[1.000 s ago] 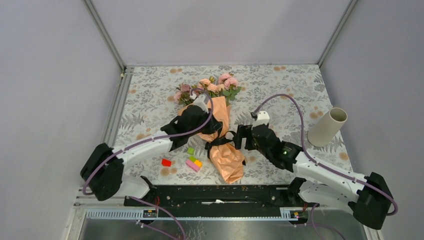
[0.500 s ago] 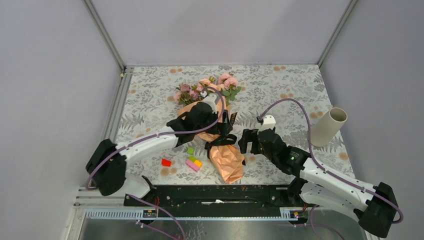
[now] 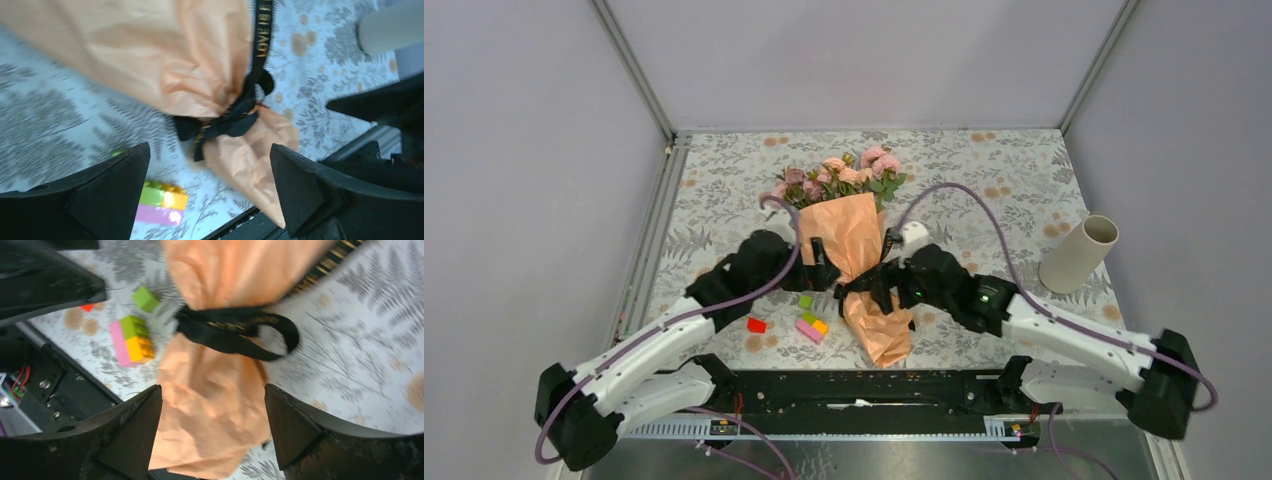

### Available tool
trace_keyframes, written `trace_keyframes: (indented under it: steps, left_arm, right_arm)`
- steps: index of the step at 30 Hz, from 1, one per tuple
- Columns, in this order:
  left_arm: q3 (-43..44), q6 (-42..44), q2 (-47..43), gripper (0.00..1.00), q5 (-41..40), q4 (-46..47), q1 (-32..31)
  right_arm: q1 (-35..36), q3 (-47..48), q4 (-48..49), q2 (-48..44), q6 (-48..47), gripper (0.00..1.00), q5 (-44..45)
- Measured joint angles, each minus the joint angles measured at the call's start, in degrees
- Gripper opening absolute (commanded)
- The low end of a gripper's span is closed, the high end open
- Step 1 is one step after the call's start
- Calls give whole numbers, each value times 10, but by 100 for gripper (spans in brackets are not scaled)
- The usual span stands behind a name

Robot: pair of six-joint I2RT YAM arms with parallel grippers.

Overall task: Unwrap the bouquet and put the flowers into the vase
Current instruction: Untie the ribbon from the wrapping paper.

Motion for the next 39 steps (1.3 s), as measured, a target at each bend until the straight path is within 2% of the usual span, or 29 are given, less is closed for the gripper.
trace_keyframes:
  steps: [3, 6, 10, 12, 18, 22, 27, 39]
  left_arm:
    - [-3, 9, -47, 99, 47, -69, 77]
    - [13, 46, -82, 99, 86, -134, 167]
    - [39, 104, -112, 99, 88, -195, 266]
    - [41, 121, -120, 99, 79, -210, 289]
    - [39, 148, -123, 99, 60, -230, 306]
    - [35, 154, -130, 99, 58, -231, 308]
    - [35, 156, -131, 99, 59, -231, 308]
    - [32, 130, -132, 98, 89, -226, 308]
  right_arm:
    - [56, 89, -12, 89, -26, 79, 16]
    - [88, 138, -13, 140, -44, 75, 22]
    - [100, 199, -23, 221, -67, 65, 38]
    - [103, 229, -30, 266, -78, 62, 49]
    - [114, 305, -67, 376, -118, 56, 85]
    - [117, 325, -88, 414, -138, 53, 109]
    - [117, 326, -107, 429, -144, 48, 120]
    - [117, 313, -113, 429, -142, 29, 132]
